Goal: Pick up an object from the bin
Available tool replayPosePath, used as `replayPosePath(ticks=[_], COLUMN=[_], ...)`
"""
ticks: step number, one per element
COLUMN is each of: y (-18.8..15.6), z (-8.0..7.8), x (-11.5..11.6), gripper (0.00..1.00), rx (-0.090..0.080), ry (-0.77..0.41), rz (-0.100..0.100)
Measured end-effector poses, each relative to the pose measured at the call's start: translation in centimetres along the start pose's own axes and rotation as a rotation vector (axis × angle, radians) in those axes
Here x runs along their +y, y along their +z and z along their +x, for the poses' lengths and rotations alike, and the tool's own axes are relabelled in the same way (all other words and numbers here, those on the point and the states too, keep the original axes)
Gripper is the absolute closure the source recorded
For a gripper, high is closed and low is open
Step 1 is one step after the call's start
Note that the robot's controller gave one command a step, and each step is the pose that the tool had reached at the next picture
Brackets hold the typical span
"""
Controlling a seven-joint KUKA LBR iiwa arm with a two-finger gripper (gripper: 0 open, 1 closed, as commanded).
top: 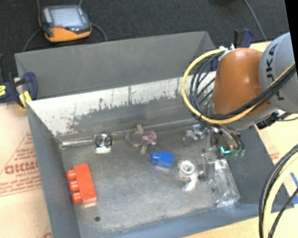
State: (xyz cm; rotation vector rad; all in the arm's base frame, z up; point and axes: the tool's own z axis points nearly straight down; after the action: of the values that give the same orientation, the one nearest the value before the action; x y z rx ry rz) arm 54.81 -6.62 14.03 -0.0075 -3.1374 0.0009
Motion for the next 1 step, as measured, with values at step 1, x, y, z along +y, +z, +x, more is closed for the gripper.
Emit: replayPosePath(ticks=[1], y=[7.20], z=[-1.42], x=[-0.49], gripper=[0.00], rx=[-0.003], ry=[-0.056], rz=[0.000])
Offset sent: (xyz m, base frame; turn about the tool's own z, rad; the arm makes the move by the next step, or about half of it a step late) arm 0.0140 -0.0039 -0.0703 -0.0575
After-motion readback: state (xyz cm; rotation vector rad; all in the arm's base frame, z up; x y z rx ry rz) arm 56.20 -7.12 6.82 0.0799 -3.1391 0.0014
